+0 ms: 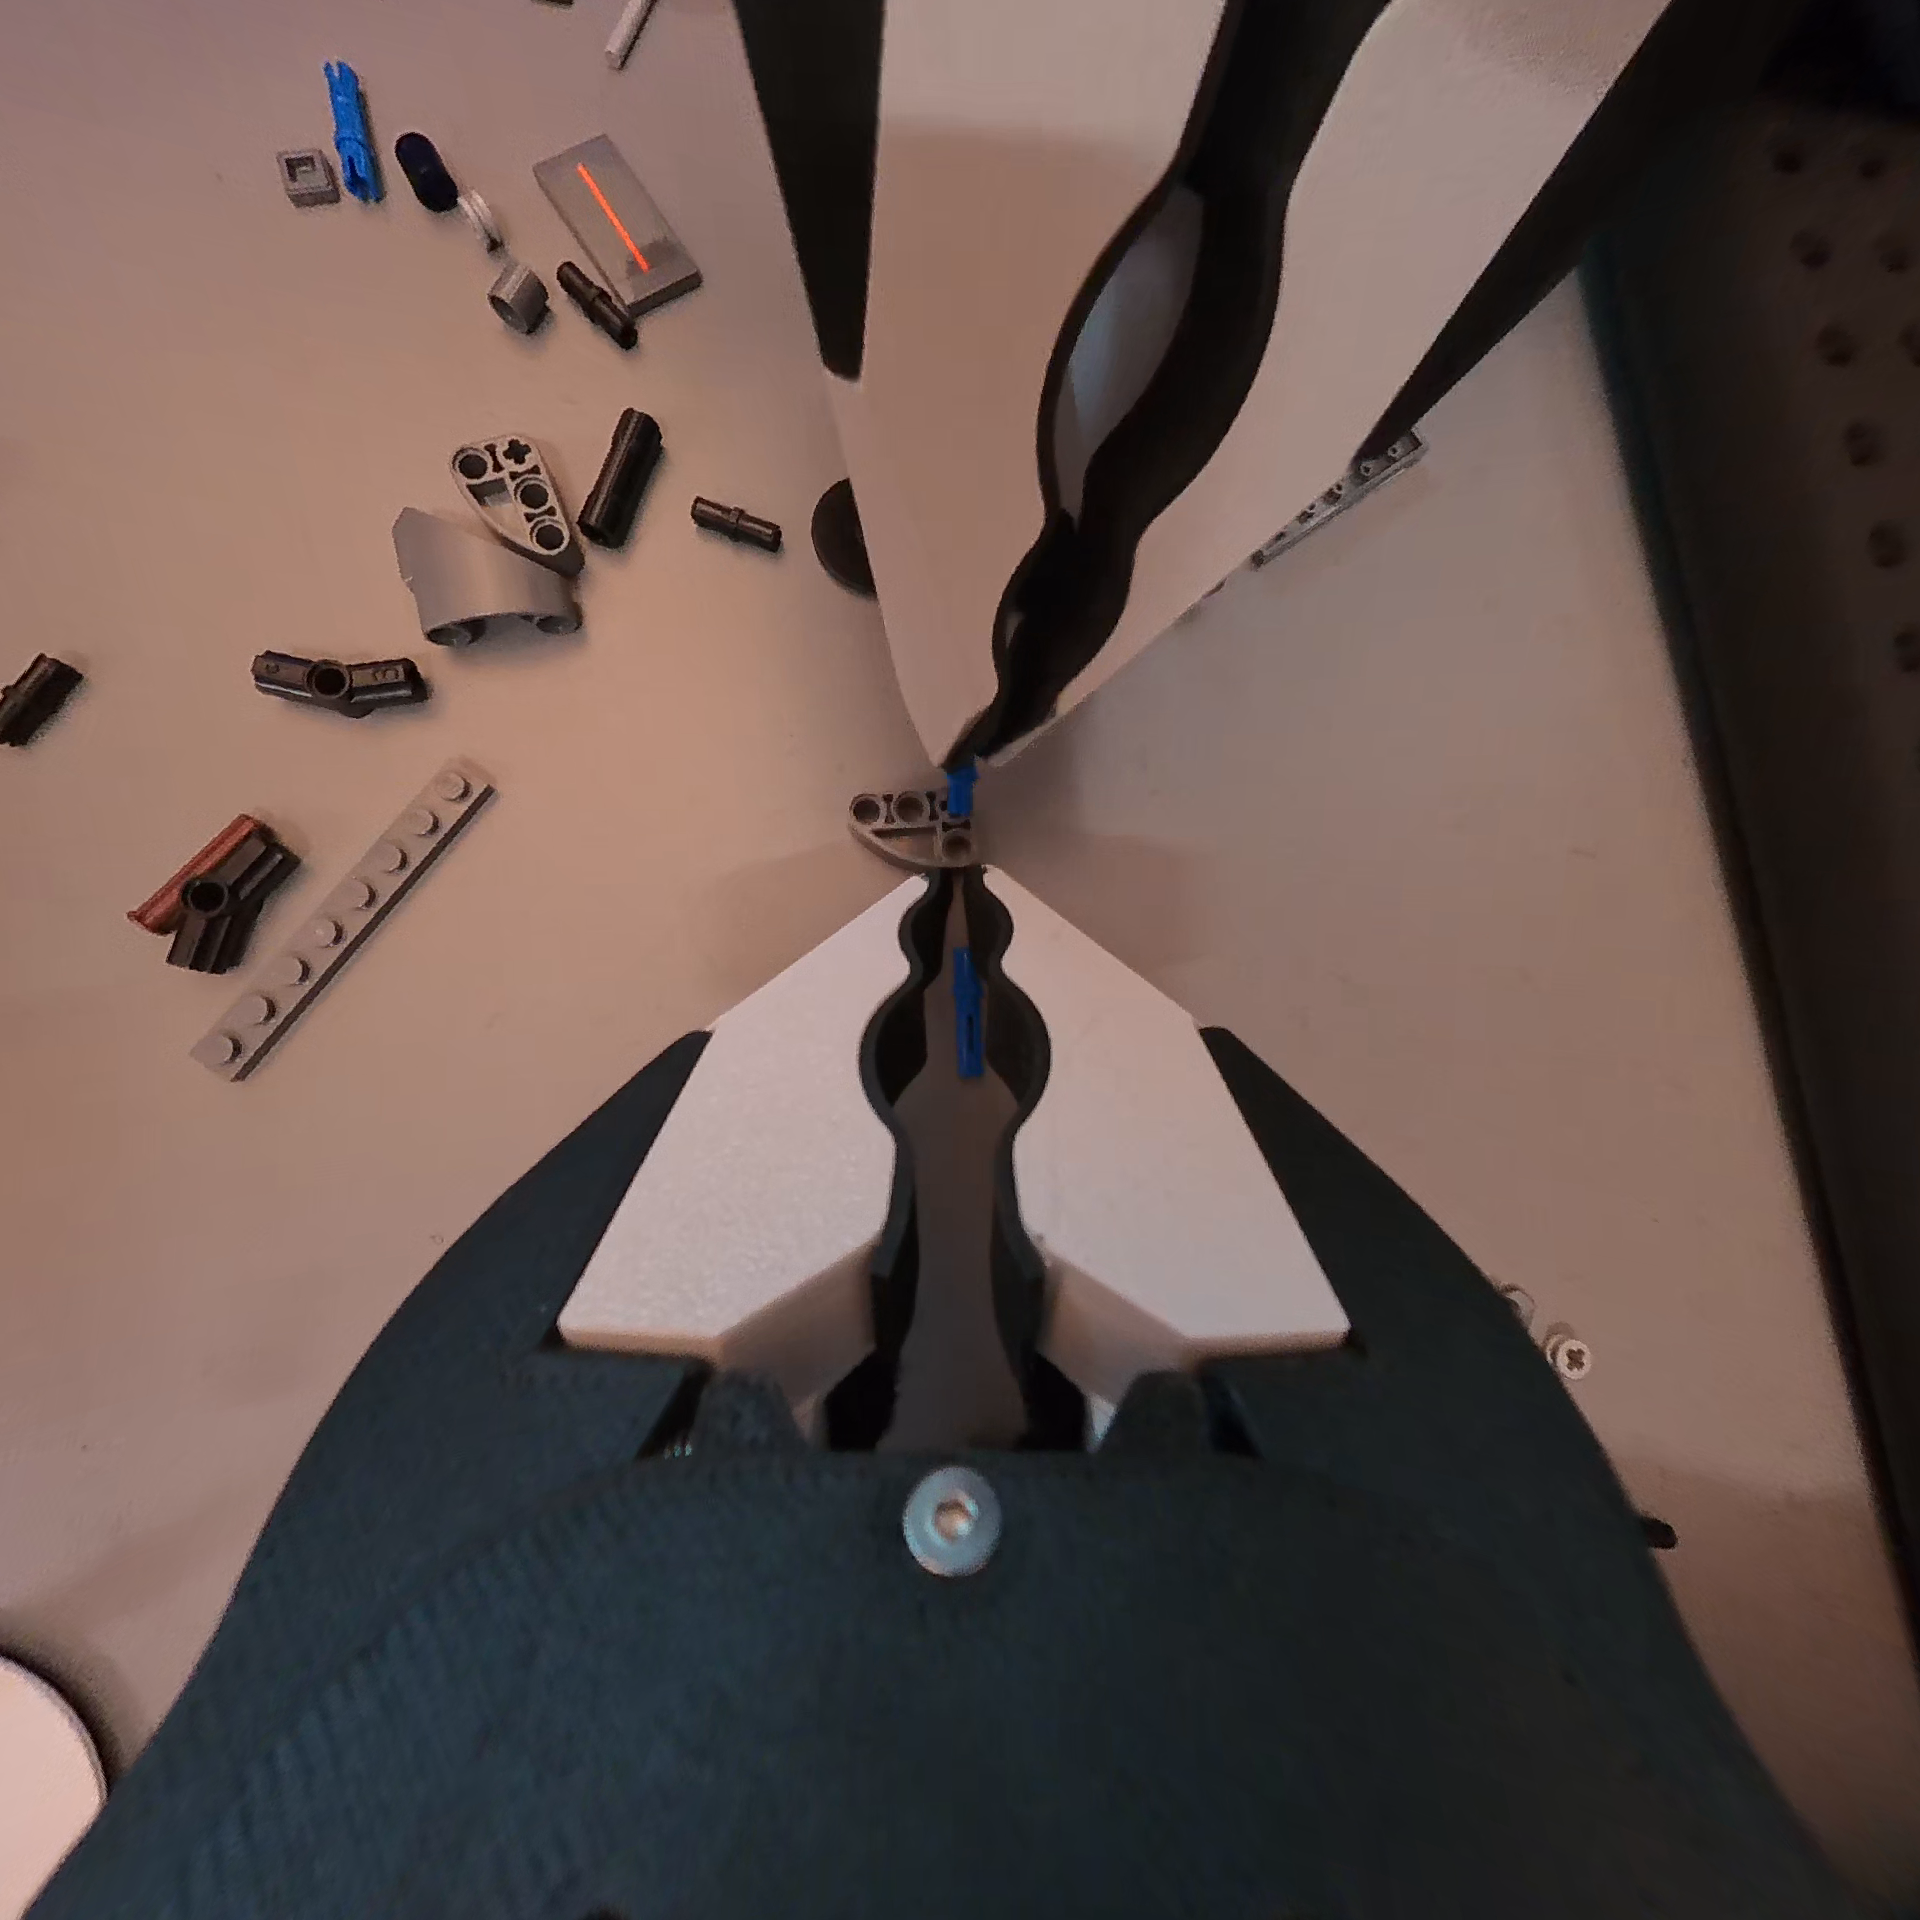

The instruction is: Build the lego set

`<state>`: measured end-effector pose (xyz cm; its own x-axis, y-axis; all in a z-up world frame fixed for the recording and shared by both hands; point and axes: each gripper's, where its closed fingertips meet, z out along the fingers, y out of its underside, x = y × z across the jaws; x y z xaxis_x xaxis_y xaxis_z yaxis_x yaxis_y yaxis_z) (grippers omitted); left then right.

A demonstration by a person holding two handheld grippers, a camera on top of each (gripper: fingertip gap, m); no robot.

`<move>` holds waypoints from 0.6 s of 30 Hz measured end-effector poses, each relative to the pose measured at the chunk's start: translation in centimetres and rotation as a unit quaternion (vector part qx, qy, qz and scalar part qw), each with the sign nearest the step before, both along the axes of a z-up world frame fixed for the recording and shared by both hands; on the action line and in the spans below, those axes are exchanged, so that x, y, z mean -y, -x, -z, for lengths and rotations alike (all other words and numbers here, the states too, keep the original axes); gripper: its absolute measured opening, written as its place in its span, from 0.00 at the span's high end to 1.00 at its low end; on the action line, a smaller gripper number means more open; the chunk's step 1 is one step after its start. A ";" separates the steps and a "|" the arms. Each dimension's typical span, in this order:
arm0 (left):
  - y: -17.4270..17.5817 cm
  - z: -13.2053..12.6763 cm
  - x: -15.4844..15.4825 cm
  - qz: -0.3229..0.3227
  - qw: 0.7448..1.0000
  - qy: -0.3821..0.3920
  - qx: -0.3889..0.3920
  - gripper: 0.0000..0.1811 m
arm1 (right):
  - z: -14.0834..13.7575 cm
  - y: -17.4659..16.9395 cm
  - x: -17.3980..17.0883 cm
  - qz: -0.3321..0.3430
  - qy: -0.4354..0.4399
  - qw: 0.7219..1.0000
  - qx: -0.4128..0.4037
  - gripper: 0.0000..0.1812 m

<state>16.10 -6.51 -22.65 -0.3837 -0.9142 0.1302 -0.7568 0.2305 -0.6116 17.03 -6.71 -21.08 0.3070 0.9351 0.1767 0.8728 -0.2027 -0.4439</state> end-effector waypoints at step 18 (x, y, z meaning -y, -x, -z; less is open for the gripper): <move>0.0 0.0 -0.1 0.000 1.000 0.000 -0.001 1.00 | 0.0 0.1 -0.2 -0.017 -0.046 0.996 0.070 0.99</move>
<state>16.08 -6.45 -22.66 -0.3830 -0.9144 0.1309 -0.7576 0.2299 -0.6108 16.91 -6.55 -21.07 0.2421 0.9222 0.3015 0.9329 -0.1359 -0.3334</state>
